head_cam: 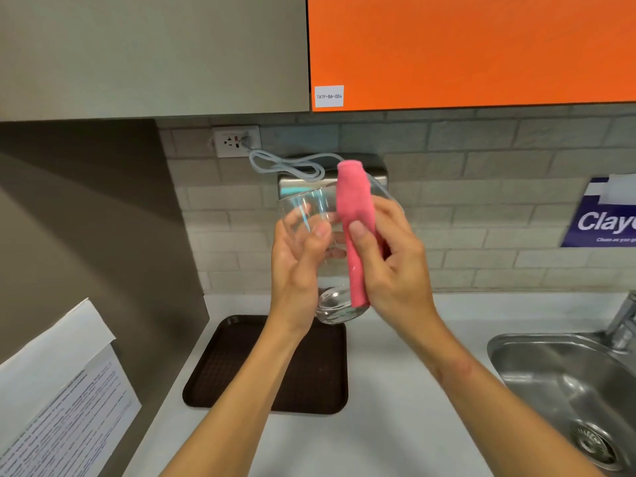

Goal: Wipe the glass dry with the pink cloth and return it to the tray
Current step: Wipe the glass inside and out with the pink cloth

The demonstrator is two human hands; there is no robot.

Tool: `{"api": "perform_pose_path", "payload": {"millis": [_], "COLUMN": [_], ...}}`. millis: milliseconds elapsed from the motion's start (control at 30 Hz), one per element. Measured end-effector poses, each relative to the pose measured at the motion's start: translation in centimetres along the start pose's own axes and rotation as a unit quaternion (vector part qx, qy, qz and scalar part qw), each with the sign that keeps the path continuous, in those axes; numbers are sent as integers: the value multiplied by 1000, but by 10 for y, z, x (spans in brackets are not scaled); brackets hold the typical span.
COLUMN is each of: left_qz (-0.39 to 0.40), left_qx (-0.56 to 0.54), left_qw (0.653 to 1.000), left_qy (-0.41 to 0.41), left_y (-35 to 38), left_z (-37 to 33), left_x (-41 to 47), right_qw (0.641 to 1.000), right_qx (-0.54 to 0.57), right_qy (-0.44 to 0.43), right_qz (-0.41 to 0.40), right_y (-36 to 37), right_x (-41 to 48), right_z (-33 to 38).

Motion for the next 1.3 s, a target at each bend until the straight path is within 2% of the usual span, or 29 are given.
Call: {"api": "perform_pose_path", "payload": {"millis": [67, 133, 367, 467, 533, 600, 700, 800, 933, 1000, 1067, 1167, 1300], "left_qz": [1, -14, 0, 29, 24, 28, 14, -1, 66, 90, 76, 50, 37], "left_qx": [5, 33, 65, 71, 49, 41, 70, 56, 34, 28, 23, 48, 61], "left_qw": [1000, 999, 998, 996, 997, 997, 997, 998, 996, 994, 996, 997, 997], "left_qy": [-2, 0, -7, -43, -58, -57, -23, -3, -46, -52, -47, -28, 5], "left_y": [1, -1, 3, 14, 16, 20, 20, 10, 10, 16, 16, 14, 15], "left_z": [-3, -8, -11, -8, -7, -7, -14, -22, -14, -10, -10, -15, -18], "left_x": [1, 4, 7, 7, 9, 9, 10, 19, 19, 15, 16, 18, 16], "right_qw": [995, 994, 998, 995, 996, 999, 980, 969, 922, 886, 835, 751, 699], "right_qx": [71, 87, -9, -76, -68, 13, 167, 170, 279, 359, 426, 487, 523], "right_qy": [59, 61, 17, -39, -49, -1, 108, 180, 268, 294, 349, 444, 487], "right_qz": [28, 31, -61, -50, -35, -31, -24, 10, 6, 4, -1, 34, 39], "right_y": [-1, -2, -18, -15, -10, -8, -2, 14, 15, 15, 19, 33, 43], "right_x": [9, 8, 4, 5, 7, 12, 5, -30, -28, -16, -18, -38, -59], "right_z": [-7, -8, -9, -5, -4, -10, -25, -44, -54, -55, -61, -72, -84]}}
Point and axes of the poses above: each hand's wrist, its own x-axis towards the middle knuckle, its own y-axis out of the palm, z = x × y, the point moved 6 cm from there along x, towards the middle knuckle, and after that the axes turned 2 degrees about x, right-handed, at the moved point
